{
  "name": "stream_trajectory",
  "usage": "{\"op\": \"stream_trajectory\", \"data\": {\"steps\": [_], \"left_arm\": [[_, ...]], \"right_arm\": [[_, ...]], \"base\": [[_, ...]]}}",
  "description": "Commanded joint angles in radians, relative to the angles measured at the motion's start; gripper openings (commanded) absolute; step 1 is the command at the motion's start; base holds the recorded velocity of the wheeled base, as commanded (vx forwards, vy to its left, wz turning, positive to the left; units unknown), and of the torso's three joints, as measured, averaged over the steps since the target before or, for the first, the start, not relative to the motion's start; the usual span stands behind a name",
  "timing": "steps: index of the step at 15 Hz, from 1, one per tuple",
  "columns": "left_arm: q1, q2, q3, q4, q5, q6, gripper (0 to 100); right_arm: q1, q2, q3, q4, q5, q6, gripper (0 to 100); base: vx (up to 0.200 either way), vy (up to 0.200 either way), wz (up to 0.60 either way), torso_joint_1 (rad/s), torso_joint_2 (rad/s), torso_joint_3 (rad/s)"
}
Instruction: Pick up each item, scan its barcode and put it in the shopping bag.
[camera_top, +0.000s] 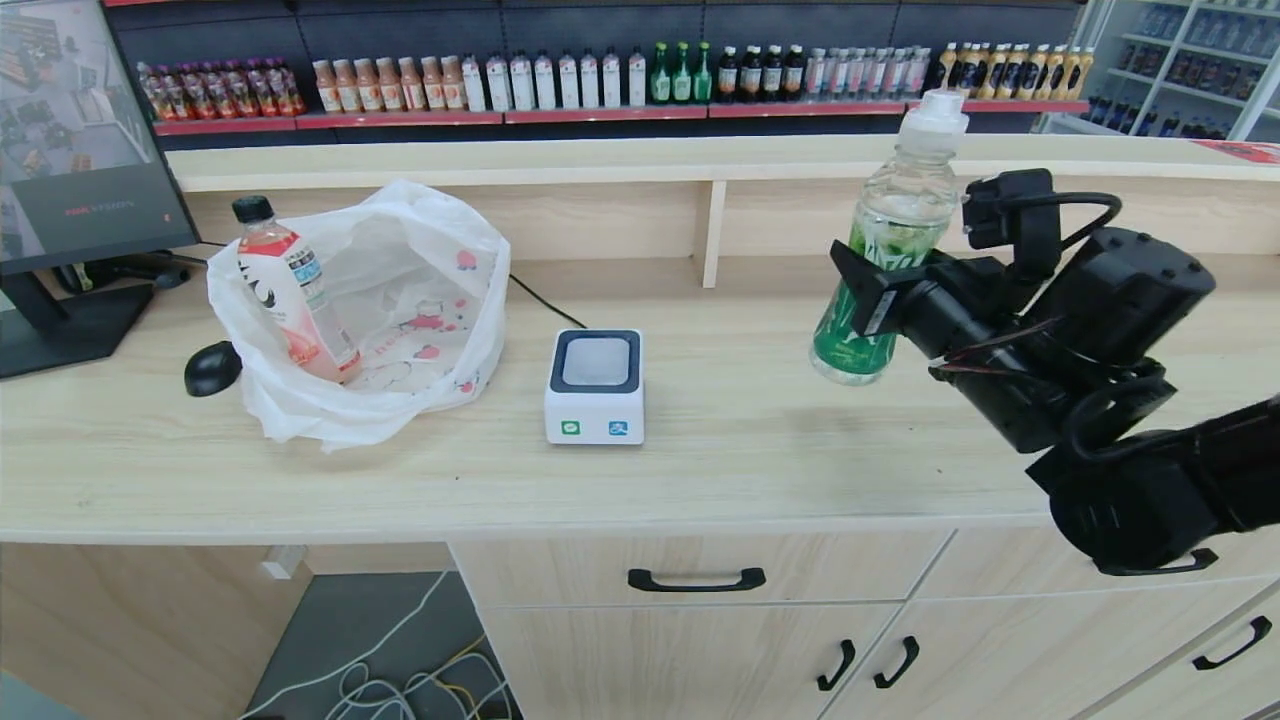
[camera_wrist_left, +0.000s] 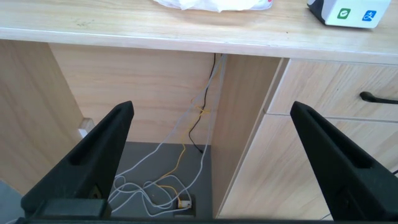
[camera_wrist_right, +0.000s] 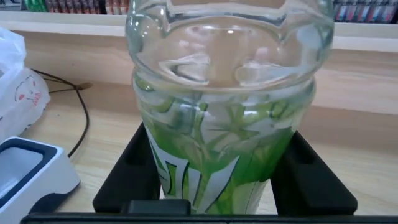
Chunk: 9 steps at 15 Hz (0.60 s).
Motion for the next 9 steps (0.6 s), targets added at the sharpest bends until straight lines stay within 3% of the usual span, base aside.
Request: {"op": "stream_trajectory", "data": {"steps": [1,3,9], "left_arm": [[0.0,0.0,0.0,0.0,0.0,0.0,100],[0.0,0.0,0.0,0.0,0.0,0.0,100],[0.0,0.0,0.0,0.0,0.0,0.0,100]], "right_arm": [[0.025,-0.145,0.125,0.004,-0.002,-0.019,0],[0.027,-0.24,0.275,0.002,-0.003,-0.03,0],[0.031,-0.364,0.367,0.001,0.001,-0.03,0]], "base": [[0.0,0.0,0.0,0.0,0.0,0.0],[0.0,0.0,0.0,0.0,0.0,0.0],[0.0,0.0,0.0,0.0,0.0,0.0]]}}
